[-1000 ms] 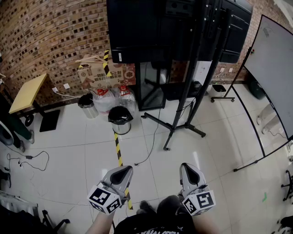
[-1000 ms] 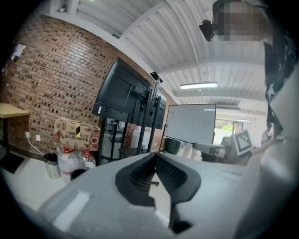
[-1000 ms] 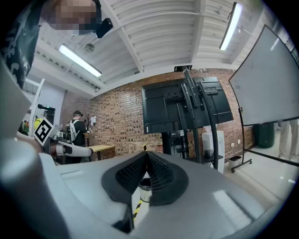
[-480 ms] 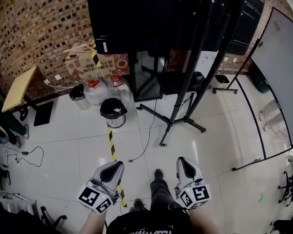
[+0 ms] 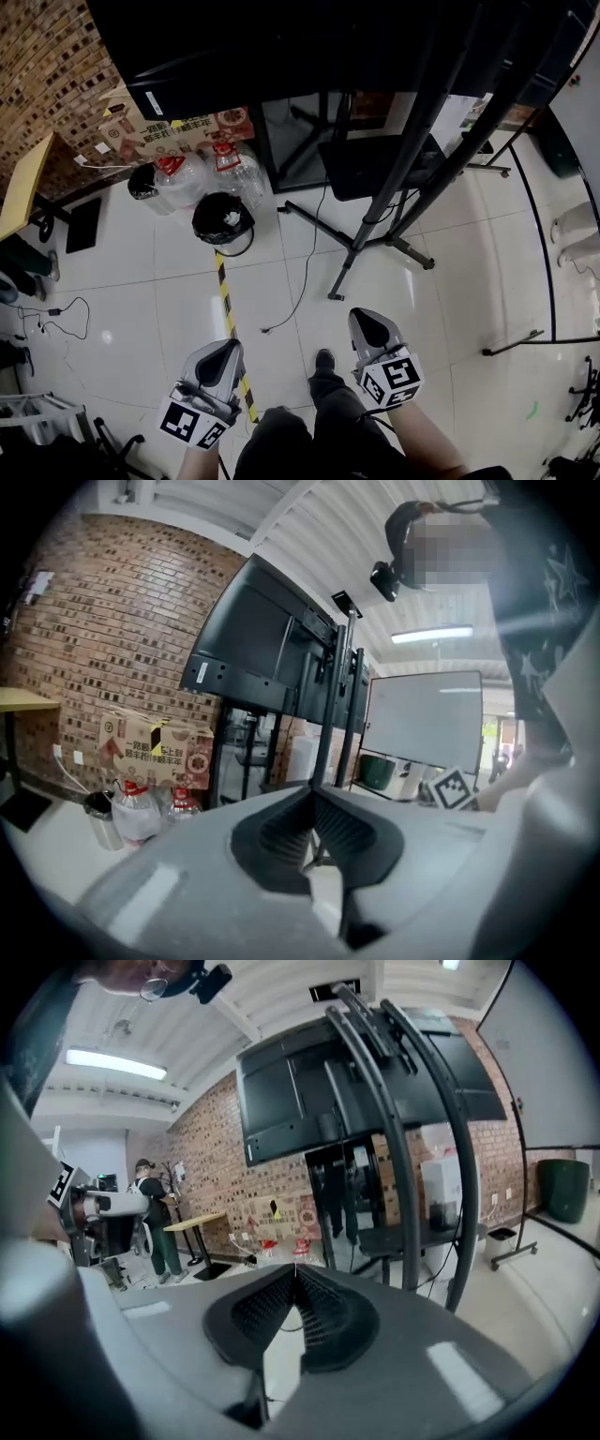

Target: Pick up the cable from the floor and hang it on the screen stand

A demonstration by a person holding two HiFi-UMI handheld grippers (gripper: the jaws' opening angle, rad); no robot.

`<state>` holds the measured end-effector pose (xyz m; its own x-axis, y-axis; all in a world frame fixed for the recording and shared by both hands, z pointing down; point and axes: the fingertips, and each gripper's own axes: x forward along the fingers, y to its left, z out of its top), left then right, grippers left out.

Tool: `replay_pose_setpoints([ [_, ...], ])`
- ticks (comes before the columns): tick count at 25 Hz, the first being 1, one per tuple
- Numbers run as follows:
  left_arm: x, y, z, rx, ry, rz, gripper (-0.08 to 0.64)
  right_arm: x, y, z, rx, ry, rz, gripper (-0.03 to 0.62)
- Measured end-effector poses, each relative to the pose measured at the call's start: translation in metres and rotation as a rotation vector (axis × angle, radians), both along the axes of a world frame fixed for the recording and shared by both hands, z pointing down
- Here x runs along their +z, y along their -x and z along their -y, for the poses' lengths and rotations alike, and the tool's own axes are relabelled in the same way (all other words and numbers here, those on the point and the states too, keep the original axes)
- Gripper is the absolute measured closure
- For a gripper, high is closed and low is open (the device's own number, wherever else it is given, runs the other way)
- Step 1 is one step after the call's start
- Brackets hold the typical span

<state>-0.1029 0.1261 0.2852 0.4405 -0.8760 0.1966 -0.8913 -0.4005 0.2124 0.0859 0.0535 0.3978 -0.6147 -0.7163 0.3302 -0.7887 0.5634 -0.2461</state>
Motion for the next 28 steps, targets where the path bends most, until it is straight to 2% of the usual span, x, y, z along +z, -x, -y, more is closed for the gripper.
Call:
replay_pose_setpoints([
  [2,0.013,0.005,0.015,0.005,-0.001,0.010,0.558,0.032,0.015,0.013,-0.031,0.058,-0.029,0.583],
  [8,0.080,0.026,0.065,0.027,0.009,-0.008,0.558,0.108,0.046,0.041,-0.044,0.113,-0.127,0.578],
  [14,0.154,0.056,0.115,0.000,-0.010,-0.019,0.558,0.162,0.061,0.074,-0.006,0.048,-0.179,0.584],
  [17,0.188,0.067,0.125,0.003,0.016,-0.015,0.558,0.194,0.066,0.080,0.024,0.078,-0.179,0.584],
  [21,0.233,0.066,0.127,0.043,0.048,0.029,0.558,0.240,0.070,0.087,0.037,0.115,-0.179,0.584],
  [28,0.297,0.067,0.132,0.069,0.088,-0.002,0.558,0.316,0.081,0.099,0.026,0.170,-0.196,0.583],
])
